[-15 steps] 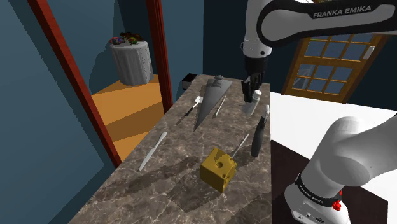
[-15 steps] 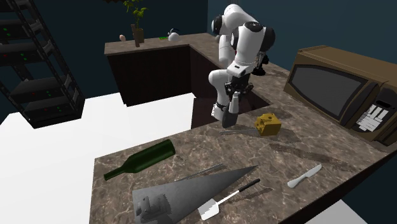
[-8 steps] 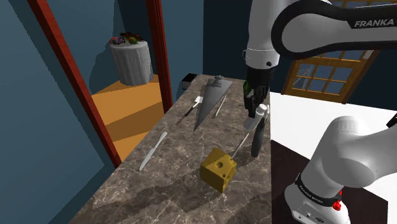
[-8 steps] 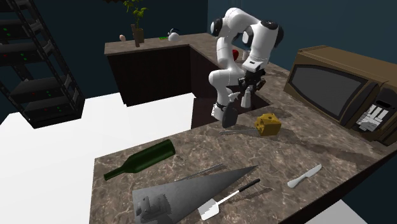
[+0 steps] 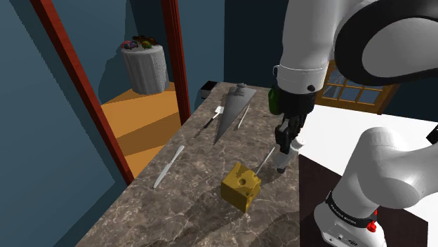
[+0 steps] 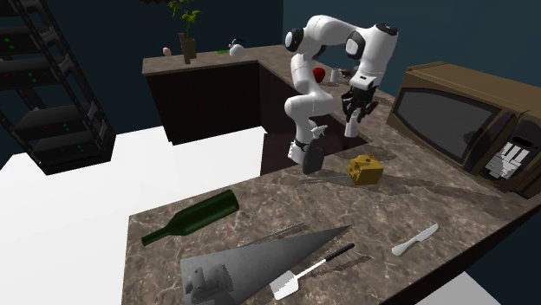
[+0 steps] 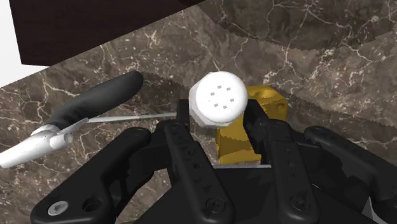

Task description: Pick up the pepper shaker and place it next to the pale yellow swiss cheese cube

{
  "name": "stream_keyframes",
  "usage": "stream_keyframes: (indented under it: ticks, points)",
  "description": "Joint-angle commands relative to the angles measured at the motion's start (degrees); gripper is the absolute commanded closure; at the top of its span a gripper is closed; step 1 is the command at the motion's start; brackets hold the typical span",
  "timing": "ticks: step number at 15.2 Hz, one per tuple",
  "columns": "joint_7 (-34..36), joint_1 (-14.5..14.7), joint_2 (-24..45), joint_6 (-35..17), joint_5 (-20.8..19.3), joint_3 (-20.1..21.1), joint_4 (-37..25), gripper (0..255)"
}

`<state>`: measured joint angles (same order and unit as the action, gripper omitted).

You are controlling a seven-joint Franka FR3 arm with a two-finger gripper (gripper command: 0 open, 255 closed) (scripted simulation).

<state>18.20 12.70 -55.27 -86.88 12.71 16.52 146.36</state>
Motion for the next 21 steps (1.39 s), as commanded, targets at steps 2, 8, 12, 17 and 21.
stream_keyframes:
  ticks: [2, 8, 12, 17, 21]
  points:
    - [1.29, 0.67, -0.22, -1.13, 1.50, 1.58, 1.21, 255]
    - [1.13, 1.21, -0.83, -5.32, 2.64, 2.72, 6.03, 255]
    - [1.04, 1.59, -0.95, -8.24, 3.50, 3.59, 9.08, 255]
    - [0.92, 2.09, -0.70, -12.10, 4.68, 4.77, 12.72, 255]
    - [0.83, 2.50, -0.13, -15.38, 5.73, 5.82, 15.47, 255]
